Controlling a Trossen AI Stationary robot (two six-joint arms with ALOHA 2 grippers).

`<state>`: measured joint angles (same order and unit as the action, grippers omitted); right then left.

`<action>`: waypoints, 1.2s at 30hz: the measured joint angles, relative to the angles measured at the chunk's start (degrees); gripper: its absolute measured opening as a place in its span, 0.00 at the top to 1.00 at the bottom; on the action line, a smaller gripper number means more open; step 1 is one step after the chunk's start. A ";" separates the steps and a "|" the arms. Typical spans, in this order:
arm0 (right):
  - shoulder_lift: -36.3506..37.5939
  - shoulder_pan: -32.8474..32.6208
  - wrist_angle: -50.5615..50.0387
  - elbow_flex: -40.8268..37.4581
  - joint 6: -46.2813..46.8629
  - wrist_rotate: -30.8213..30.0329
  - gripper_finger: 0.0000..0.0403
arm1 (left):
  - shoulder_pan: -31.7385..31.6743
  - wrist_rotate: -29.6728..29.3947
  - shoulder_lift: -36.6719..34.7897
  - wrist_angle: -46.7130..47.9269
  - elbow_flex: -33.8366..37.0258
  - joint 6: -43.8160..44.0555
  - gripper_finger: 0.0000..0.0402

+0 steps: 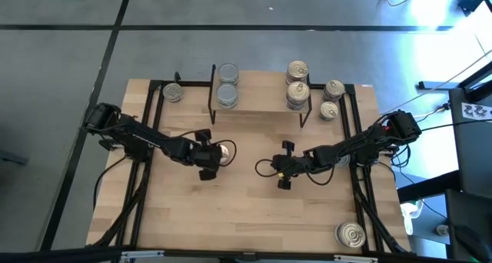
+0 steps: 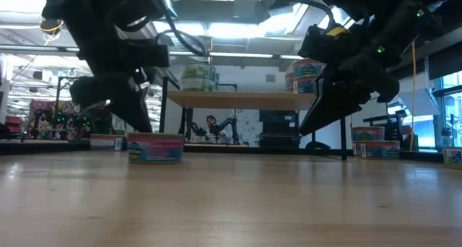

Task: Stack canned seafood by type on shelf
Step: Put the blue pink tuna can on the shelf aligned with the other blue pink tuna can

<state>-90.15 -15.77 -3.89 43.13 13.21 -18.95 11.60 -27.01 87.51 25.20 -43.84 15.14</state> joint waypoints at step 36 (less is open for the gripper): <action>-0.03 0.04 2.37 -0.07 -0.01 0.12 0.96 | 1.16 6.33 13.81 -44.23 2.23 -4.28 0.99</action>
<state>-90.18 -15.73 -1.52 43.07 13.20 -18.83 12.75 -20.67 101.32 -19.04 -41.60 10.85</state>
